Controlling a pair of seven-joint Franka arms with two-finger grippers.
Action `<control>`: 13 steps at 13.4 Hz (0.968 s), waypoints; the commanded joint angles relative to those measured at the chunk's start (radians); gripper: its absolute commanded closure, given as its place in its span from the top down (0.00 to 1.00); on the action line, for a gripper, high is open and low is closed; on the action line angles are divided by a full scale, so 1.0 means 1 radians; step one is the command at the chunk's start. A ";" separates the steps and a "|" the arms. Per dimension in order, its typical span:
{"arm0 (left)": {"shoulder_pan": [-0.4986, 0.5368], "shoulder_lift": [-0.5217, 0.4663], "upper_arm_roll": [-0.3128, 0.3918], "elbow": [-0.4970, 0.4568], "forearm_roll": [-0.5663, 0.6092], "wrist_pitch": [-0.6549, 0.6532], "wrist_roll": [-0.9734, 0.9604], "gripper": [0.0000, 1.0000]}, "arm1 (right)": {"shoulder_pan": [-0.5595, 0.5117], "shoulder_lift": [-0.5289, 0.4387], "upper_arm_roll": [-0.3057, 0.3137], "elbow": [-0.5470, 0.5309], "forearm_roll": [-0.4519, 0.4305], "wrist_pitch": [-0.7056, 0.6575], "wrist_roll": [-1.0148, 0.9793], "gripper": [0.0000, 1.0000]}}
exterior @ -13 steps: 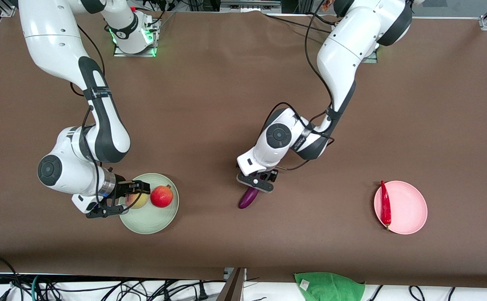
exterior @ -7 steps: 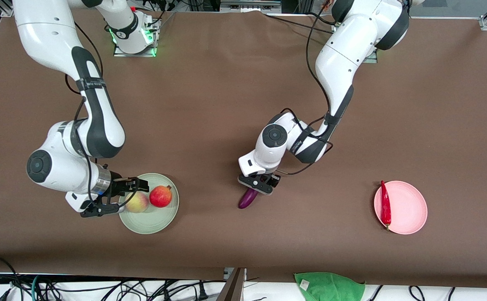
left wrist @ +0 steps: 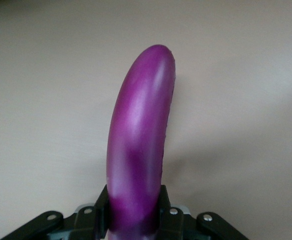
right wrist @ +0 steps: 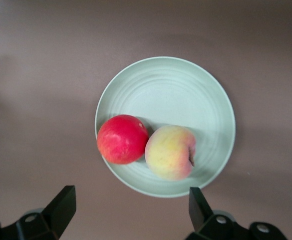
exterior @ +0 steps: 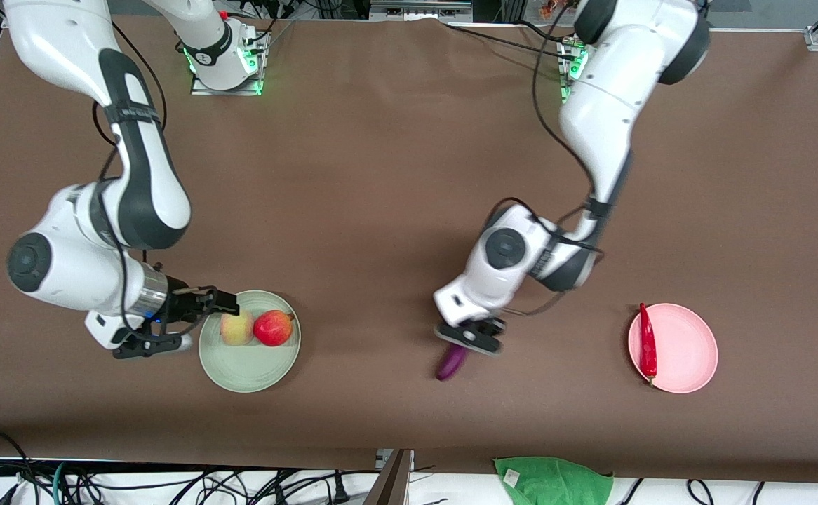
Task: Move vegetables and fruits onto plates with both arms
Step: 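Carry the eggplant to the pink plate while the right gripper withdraws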
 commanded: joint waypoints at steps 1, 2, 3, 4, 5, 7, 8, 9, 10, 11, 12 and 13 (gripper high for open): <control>0.151 -0.087 -0.019 -0.027 -0.147 -0.098 0.283 0.00 | -0.002 -0.118 -0.019 -0.039 -0.033 -0.089 0.037 1.00; 0.199 -0.107 -0.014 -0.035 -0.198 -0.120 0.379 0.00 | -0.002 -0.155 -0.019 -0.045 -0.082 -0.123 0.066 1.00; 0.254 -0.112 -0.014 -0.035 -0.206 -0.159 0.470 0.00 | 0.003 -0.195 -0.019 -0.047 -0.121 -0.170 0.085 1.00; 0.312 -0.114 -0.014 -0.033 -0.203 -0.187 0.564 0.00 | 0.005 -0.233 -0.018 -0.050 -0.148 -0.215 0.091 1.00; 0.355 -0.114 -0.014 -0.038 -0.210 -0.189 0.663 0.00 | 0.005 -0.276 -0.018 -0.063 -0.170 -0.247 0.091 1.00; 0.427 -0.108 -0.013 -0.062 -0.204 -0.180 0.806 0.00 | 0.005 -0.382 -0.019 -0.134 -0.191 -0.296 0.091 1.00; 0.460 -0.105 -0.013 -0.064 -0.200 -0.178 0.840 0.00 | 0.005 -0.440 -0.018 -0.196 -0.223 -0.295 0.091 1.00; 0.490 -0.105 -0.013 -0.064 -0.201 -0.178 0.892 0.00 | 0.005 -0.483 -0.018 -0.250 -0.263 -0.281 0.091 1.00; 0.519 -0.105 -0.013 -0.064 -0.204 -0.178 0.963 0.00 | 0.005 -0.494 -0.018 -0.257 -0.294 -0.282 0.091 1.00; 0.544 -0.103 -0.013 -0.065 -0.215 -0.178 1.009 0.00 | 0.005 -0.494 -0.019 -0.252 -0.299 -0.287 0.088 1.00; 0.556 -0.103 -0.013 -0.078 -0.215 -0.178 1.025 0.00 | 0.003 -0.494 -0.021 -0.246 -0.299 -0.287 0.085 1.00; 0.564 -0.103 -0.013 -0.088 -0.215 -0.178 1.025 0.00 | 0.002 -0.487 -0.021 -0.225 -0.296 -0.286 0.087 1.00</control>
